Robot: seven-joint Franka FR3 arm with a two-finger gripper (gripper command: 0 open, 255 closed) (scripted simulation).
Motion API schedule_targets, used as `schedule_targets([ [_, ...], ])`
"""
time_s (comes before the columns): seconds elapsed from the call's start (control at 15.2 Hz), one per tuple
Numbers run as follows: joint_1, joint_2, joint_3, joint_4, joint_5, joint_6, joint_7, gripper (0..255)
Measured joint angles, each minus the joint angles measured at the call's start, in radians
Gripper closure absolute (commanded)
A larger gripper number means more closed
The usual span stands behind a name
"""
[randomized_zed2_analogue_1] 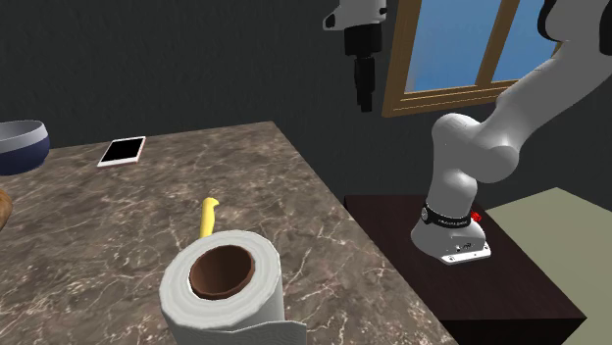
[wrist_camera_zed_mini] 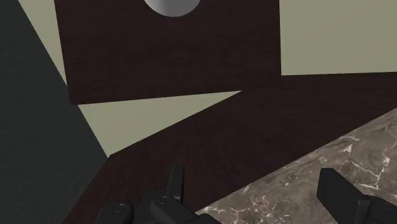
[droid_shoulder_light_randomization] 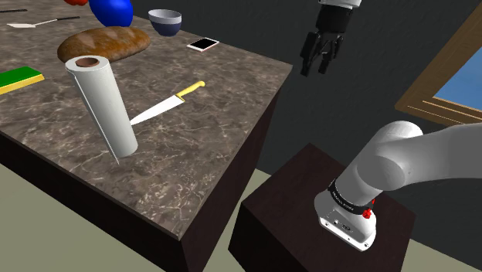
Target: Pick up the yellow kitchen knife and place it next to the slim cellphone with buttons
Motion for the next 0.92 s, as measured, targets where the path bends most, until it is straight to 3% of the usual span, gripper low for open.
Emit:
schedule_targets([
  [0.2,0.000,0.012,0.030,-0.005,0.019,0.027,0.045,0],
  [0.92,-0.016,0.227,0.308,0.068,0.131,0.266,0.469,0],
])
